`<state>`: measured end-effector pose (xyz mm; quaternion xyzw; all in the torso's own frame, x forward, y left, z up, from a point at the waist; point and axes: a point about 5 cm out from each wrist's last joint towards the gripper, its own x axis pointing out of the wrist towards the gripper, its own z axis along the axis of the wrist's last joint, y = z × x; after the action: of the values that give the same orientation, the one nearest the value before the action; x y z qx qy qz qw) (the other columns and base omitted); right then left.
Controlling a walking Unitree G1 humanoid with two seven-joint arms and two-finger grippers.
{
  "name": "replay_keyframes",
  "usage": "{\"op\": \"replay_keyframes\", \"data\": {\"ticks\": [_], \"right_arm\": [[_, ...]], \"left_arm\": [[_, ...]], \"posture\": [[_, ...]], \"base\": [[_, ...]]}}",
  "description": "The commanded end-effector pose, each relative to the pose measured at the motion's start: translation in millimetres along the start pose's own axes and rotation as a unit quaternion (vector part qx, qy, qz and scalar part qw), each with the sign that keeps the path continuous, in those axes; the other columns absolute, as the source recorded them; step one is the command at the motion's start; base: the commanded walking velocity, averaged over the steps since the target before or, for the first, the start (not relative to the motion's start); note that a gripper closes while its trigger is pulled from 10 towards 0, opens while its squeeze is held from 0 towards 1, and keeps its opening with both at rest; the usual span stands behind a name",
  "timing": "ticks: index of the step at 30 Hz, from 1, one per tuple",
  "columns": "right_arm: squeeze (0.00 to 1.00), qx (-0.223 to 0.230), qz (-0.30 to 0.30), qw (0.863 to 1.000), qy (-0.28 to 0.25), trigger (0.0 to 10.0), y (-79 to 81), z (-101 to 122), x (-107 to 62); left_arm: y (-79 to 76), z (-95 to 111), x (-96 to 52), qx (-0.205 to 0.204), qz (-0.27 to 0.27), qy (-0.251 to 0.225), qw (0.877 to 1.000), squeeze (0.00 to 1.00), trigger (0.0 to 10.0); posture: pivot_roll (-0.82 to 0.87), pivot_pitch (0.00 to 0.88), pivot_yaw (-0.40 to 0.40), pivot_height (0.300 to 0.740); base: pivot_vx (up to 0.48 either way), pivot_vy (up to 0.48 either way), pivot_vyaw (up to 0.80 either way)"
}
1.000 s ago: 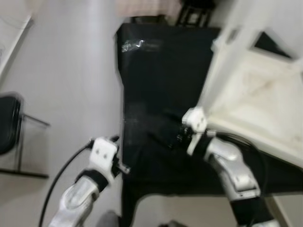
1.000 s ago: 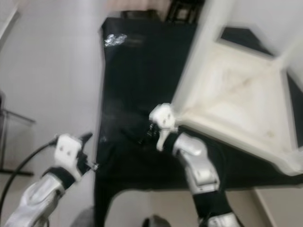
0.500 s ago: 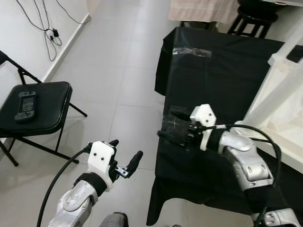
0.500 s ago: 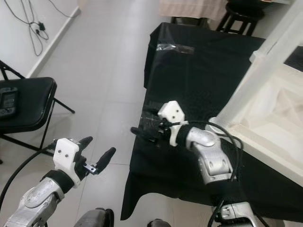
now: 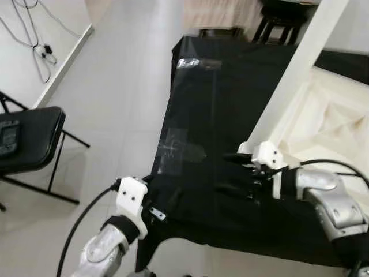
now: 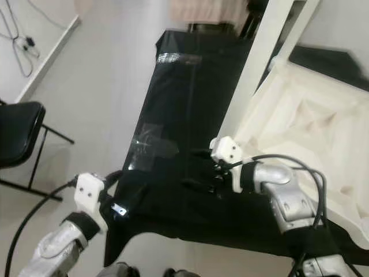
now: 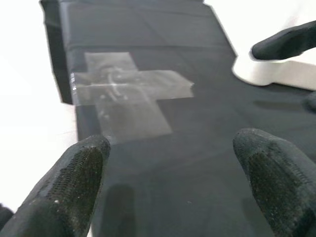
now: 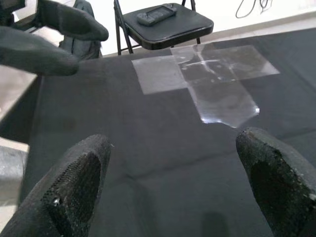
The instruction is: Building children table
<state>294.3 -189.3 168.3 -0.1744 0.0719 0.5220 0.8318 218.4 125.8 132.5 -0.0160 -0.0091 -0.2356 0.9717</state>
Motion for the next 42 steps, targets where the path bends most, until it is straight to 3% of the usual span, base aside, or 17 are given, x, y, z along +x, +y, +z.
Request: {"op": "replay_keyframes", "data": {"ticks": [1,6,9,24,29,34,42], "right_arm": [[0.0,0.003,-0.008,0.999,0.036,10.0,-1.8,-8.0,-3.3],[0.0,-0.002,-0.031,0.995,0.09,10.0,-8.9,-12.1,-1.1],[0.0,0.013,0.002,0.995,0.103,10.0,-6.3,-13.1,-12.1],[0.0,0.042,-0.047,0.994,0.087,10.0,-23.9,0.1,-41.5],[0.0,0.04,-0.057,0.991,0.118,10.0,-26.8,-4.3,-50.8],[0.0,0.04,-0.062,0.982,0.176,10.0,-25.3,-16.4,-55.1],[0.0,0.044,-0.076,0.975,0.206,10.0,-25.4,-23.1,-48.4]], "left_arm": [[-2.1,-1.9,-0.7,0.001,-0.004,0.006,1.0,0.0,10.0],[-2.7,-4.3,-1.7,0.004,-0.005,0.013,1.0,0.0,10.0],[-2.5,-5.3,-3.5,0.006,-0.005,0.017,1.0,0.0,10.0],[-8.8,-7.8,-6.0,-0.002,-0.028,0.027,0.999,0.0,10.0],[-10.2,-8.5,-7.1,-0.005,-0.033,0.029,0.999,0.0,10.0],[-13.4,-9.9,-9.2,-0.009,-0.045,0.032,0.998,0.0,10.0],[-16.5,-9.8,-9.1,-0.012,-0.055,0.033,0.998,0.0,10.0]], "posture": [[0.1,0.185,-0.095,0.74],[0.1,0.191,-0.093,0.74],[0.11,0.194,-0.091,0.74],[0.09,0.206,-0.083,0.74],[0.09,0.211,-0.084,0.74],[0.09,0.213,-0.084,0.74],[0.08,0.213,-0.084,0.74]], "base": [[0.0,0.0,0.0],[0.0,0.0,0.0],[0.0,0.0,0.0],[0.0,0.0,0.0],[0.0,0.0,0.0],[0.0,0.0,0.0],[0.0,0.0,0.0]]}}
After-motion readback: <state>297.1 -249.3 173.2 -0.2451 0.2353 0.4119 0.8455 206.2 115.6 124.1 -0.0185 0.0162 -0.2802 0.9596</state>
